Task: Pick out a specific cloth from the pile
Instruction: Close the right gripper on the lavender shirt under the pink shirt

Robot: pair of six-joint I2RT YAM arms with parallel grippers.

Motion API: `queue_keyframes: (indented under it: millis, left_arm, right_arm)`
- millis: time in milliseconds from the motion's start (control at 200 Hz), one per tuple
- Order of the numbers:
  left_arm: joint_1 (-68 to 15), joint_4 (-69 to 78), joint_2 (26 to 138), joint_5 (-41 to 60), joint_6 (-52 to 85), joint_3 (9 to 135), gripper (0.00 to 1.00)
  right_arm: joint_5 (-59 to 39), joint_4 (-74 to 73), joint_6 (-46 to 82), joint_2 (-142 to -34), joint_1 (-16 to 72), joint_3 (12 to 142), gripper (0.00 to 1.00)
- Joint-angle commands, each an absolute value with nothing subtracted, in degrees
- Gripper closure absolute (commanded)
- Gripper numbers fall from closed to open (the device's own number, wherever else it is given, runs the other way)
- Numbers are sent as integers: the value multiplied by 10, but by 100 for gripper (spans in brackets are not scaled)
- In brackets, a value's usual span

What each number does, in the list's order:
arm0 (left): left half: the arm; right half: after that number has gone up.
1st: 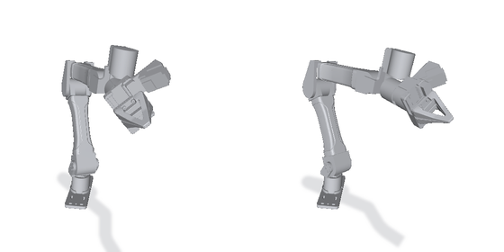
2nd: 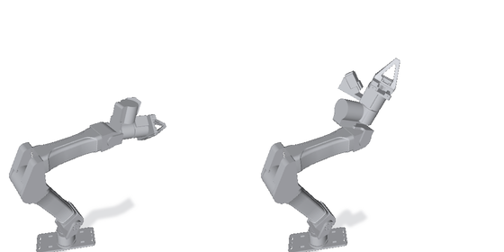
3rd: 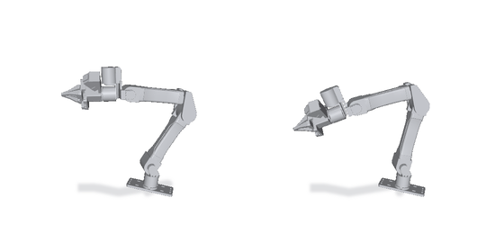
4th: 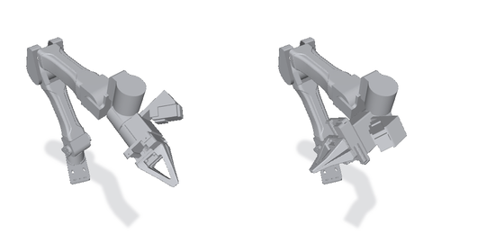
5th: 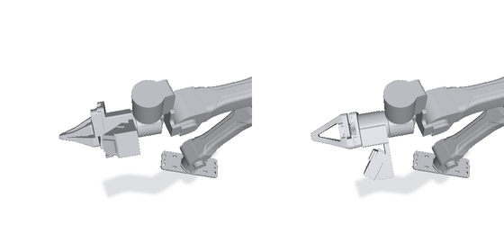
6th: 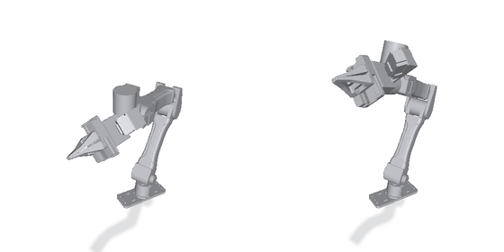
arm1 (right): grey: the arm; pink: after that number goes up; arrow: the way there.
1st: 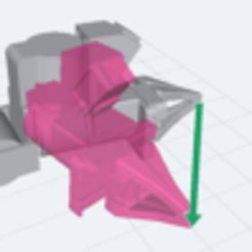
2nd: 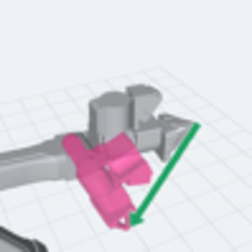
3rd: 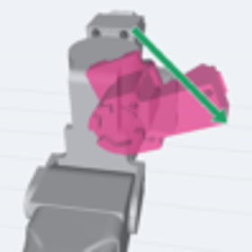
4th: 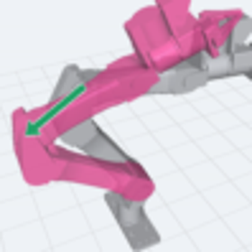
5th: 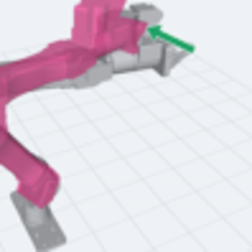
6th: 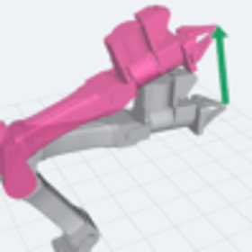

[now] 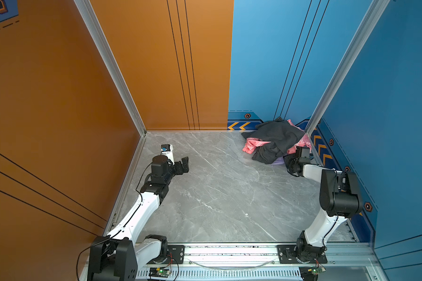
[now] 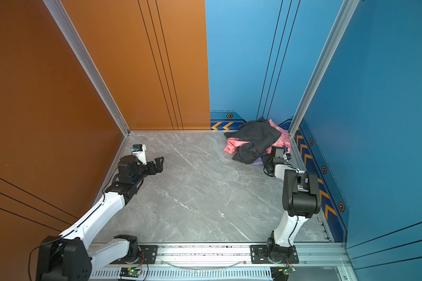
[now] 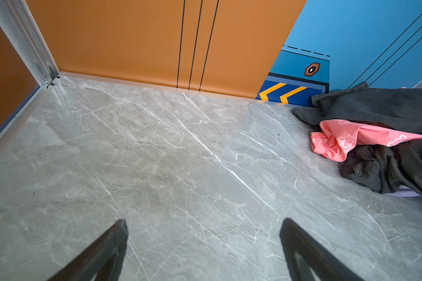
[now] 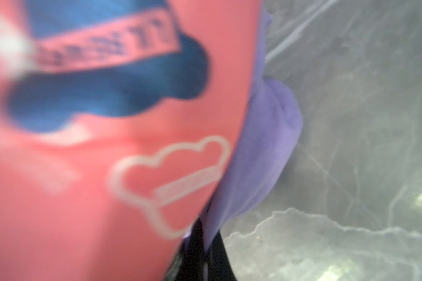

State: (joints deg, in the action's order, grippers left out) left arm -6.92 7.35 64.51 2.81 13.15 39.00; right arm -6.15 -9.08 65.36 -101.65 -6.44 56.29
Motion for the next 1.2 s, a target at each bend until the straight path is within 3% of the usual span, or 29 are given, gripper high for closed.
queue_keyframes:
  millis: [0, 536, 1191]
  left_arm:
    - [-77, 67, 651, 14, 127, 411, 2]
    - [-93, 71, 653, 12, 117, 418, 2]
    - [-112, 71, 652, 12, 111, 422, 2]
  right_arm:
    - [-39, -127, 677, -971, -57, 563, 100]
    - [40, -96, 679, -848, -39, 586, 100]
    - [117, -43, 575, -753, -22, 659, 100]
